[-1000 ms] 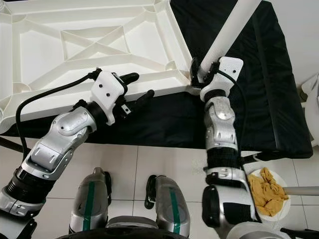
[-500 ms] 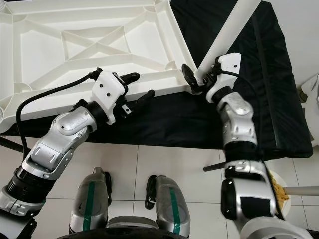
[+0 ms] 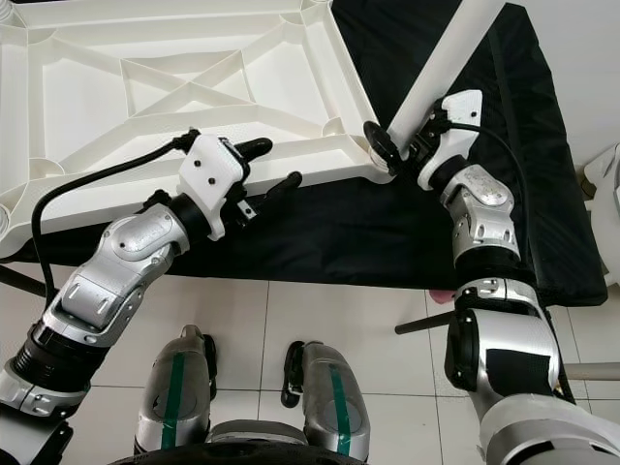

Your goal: Building children table

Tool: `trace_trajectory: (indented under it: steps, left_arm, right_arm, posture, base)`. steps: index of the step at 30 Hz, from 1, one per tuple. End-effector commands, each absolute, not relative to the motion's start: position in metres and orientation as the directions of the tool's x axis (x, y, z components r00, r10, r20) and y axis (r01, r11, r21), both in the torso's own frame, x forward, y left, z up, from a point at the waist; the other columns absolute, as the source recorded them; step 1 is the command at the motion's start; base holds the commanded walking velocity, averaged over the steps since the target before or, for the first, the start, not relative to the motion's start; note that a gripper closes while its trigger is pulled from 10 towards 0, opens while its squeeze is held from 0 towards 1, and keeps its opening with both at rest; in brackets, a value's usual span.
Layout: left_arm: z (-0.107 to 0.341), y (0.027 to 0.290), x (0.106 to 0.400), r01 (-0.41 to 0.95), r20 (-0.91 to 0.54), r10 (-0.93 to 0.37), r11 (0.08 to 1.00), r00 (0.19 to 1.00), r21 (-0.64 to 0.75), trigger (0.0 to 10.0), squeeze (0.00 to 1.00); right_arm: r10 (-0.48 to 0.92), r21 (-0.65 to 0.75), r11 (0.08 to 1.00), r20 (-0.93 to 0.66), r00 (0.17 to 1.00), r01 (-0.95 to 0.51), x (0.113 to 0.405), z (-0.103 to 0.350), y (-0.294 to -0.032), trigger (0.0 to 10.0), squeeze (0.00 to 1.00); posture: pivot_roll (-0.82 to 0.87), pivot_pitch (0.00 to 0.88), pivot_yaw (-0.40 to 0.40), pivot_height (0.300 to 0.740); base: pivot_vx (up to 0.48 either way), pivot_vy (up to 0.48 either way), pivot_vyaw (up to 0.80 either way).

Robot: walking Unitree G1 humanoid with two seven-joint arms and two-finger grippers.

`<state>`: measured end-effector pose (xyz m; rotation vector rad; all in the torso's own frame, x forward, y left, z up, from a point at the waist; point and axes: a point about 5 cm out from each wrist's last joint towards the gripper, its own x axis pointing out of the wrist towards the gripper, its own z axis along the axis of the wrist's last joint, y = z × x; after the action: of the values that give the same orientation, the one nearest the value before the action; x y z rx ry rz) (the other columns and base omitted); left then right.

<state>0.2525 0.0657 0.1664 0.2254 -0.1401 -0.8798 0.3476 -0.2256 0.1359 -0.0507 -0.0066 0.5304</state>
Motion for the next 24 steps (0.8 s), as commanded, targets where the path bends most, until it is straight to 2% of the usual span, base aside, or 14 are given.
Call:
trace_trajectory:
  steps: [1,15,24]
  left_arm:
    - [0.165,0.062,0.247,0.790,0.011,-0.819,0.558,0.574,0.255,10.0,0.00]
    - [0.165,0.062,0.246,0.793,0.009,-0.821,0.554,0.571,0.252,10.0,0.00]
    - [0.164,0.061,0.245,0.797,0.005,-0.824,0.550,0.567,0.250,10.0,0.00]
  right_arm:
    - [0.501,-0.045,0.865,-0.006,0.866,-0.501,0.347,0.136,-0.232,0.0,0.00]
    - [0.505,0.002,0.863,0.022,0.863,-0.505,0.345,0.132,-0.238,0.0,0.00]
    - [0.407,0.031,0.912,0.077,0.910,-0.410,0.347,0.134,-0.243,0.0,0.00]
  posture:
    - [0.13,0.059,-0.100,0.740]
    - [0.12,0.062,-0.097,0.740]
    - [0.12,0.067,-0.099,0.740]
  base:
    - [0.000,0.000,0.00]
    - [0.000,0.000,0.00]
    - [0.000,0.000,0.00]
